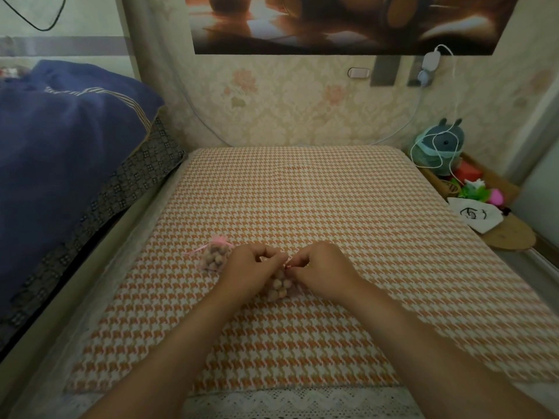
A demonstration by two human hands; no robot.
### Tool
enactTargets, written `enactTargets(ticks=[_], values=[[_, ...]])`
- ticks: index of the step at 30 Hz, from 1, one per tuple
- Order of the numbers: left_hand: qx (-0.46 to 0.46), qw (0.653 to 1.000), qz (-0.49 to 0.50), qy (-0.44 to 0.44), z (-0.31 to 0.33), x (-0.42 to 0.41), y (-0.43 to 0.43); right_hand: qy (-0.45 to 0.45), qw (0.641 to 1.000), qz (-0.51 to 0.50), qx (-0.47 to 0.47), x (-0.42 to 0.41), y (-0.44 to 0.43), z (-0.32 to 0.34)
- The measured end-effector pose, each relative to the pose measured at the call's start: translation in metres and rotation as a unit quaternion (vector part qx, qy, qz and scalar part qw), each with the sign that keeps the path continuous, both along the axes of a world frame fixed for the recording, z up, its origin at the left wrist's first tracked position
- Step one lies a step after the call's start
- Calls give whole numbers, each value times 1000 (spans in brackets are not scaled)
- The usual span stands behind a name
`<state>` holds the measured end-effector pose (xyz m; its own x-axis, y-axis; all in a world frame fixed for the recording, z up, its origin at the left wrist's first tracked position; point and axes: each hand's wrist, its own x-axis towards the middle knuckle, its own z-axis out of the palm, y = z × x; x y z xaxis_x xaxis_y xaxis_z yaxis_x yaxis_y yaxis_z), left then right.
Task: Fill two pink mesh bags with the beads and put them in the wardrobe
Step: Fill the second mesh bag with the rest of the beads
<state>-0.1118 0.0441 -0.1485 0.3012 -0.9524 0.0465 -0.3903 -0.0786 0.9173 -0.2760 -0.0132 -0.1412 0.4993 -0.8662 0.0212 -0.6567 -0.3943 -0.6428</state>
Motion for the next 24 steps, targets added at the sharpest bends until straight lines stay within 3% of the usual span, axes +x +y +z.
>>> enactTargets(ticks=[4, 7, 10, 20, 24], values=[[-15, 985, -36, -167, 1, 7, 3, -17, 1000, 9, 6, 2, 2, 2], [-32, 979, -35, -201, 0, 6, 3, -22, 999, 40, -8, 0, 3, 7], [-42, 976, -22, -211, -2, 6, 3, -17, 996, 67, -61, -1, 2, 8], [-58, 991, -45, -109, 4, 5, 6, 2, 970, 102, -220, -2, 1, 15], [-53, 987, -81, -130, 6, 7, 5, -28, 977, 121, -171, -1, -3, 17]])
